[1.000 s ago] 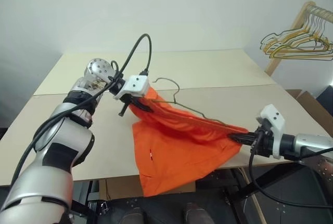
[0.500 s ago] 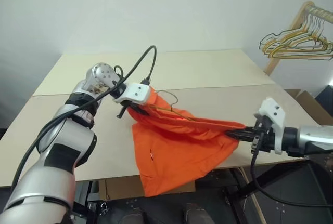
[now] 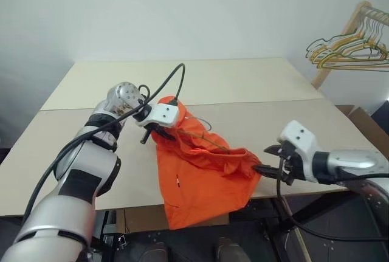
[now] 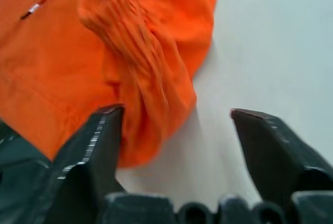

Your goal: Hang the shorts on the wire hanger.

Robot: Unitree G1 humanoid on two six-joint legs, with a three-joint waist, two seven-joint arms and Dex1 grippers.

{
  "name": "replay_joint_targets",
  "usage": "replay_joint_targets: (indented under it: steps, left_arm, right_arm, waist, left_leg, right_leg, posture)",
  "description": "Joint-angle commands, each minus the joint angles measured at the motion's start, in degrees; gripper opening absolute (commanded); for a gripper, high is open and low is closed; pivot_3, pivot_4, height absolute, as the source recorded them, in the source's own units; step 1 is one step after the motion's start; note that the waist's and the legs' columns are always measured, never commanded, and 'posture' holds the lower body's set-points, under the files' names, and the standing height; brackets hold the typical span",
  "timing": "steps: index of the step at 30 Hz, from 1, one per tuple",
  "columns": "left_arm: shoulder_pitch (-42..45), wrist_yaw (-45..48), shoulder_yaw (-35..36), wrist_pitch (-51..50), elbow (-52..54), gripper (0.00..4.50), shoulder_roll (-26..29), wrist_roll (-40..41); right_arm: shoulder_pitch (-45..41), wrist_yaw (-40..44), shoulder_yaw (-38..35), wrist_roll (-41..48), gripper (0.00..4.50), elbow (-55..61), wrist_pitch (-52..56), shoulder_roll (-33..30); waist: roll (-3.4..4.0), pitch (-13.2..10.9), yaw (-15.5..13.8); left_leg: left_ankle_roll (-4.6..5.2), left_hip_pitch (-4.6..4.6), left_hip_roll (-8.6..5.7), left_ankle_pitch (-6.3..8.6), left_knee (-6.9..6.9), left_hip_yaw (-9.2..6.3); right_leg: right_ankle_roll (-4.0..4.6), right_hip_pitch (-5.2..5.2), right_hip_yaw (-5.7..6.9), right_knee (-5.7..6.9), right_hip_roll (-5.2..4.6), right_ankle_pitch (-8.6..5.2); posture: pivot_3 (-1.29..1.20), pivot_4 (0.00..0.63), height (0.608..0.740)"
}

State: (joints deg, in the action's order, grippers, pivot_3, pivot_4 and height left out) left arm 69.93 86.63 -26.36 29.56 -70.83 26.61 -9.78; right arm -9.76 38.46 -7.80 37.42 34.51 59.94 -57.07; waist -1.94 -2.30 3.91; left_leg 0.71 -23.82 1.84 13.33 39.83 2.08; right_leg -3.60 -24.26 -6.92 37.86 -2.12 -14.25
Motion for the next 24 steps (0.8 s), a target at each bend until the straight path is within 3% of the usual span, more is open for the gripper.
replay_joint_targets:
  steps: [1, 4, 11, 15, 19, 24]
  left_arm:
    - [1.6, 0.2, 2.1, -0.2, 0.2, 0.0, 0.1, -0.8]
    - [2.0, 0.0, 2.7, -0.2, 0.0, 0.0, -0.3, -1.5]
    - [2.6, 0.7, 4.4, -0.6, 0.1, 0.0, -1.5, -1.9]
    - [2.7, 1.4, 5.1, -0.7, 0.2, 0.0, -1.4, -2.0]
    - [2.6, 1.6, 5.8, -0.8, 0.3, 0.0, -1.2, -2.3]
    - [2.4, 2.2, 6.3, -0.7, 0.7, 0.0, -0.8, -2.3]
  right_arm:
    - [-2.5, 0.2, -8.5, 2.9, 4.45, 2.5, 0.1, -0.8]
    - [-8.0, -1.0, -8.2, 6.7, 4.45, 4.1, 1.2, 1.4]
    - [-24.2, -8.6, 11.1, 3.8, 4.45, 0.9, 5.6, 14.1]
    - [-30.9, -10.5, 18.2, 0.2, 4.45, -5.3, 7.4, 19.3]
    - [-34.0, -10.0, 21.4, -2.4, 3.54, -9.6, 7.3, 21.2]
    - [-34.3, -7.5, 21.5, -3.7, 1.62, -11.2, 5.8, 21.2]
  waist:
    - [0.0, 0.0, 0.2]
    - [0.0, 0.0, 0.6]
    - [0.01, 0.0, 1.6]
    - [0.01, 0.0, 1.6]
    - [0.01, 0.0, 1.5]
    - [0.01, 0.0, 1.6]
  left_leg:
    - [0.0, 0.02, 0.0, 0.0, 0.0, 0.0]
    - [0.0, 0.11, 0.03, 0.0, -0.02, 0.0]
    - [0.0, 0.05, 0.06, 0.0, -0.05, -0.02]
    - [0.0, -0.04, 0.04, 0.0, -0.05, -0.03]
    - [0.01, -0.05, 0.01, 0.0, -0.05, -0.04]
    - [0.01, -0.06, 0.01, 0.0, -0.05, -0.08]
  right_leg:
    - [-0.01, 0.01, 0.0, 0.01, 0.0, 0.01]
    - [0.0, 0.03, -0.02, 0.07, 0.03, 0.01]
    - [0.04, -0.01, -0.03, 0.05, 0.07, 0.02]
    - [0.32, -0.06, 0.0, 0.03, 0.06, 0.18]
    - [0.38, -0.05, 0.03, 0.02, 0.0, 0.22]
    - [0.38, -0.05, 0.05, 0.03, 0.0, 0.23]
  posture:
    - [-0.08, 0.0, 0.74]
    - [-0.08, 0.0, 0.74]
    - [-0.08, 0.0, 0.74]
    - [-0.07, 0.0, 0.74]
    - [-0.05, 0.0, 0.74]
    - [-0.05, 0.0, 0.74]
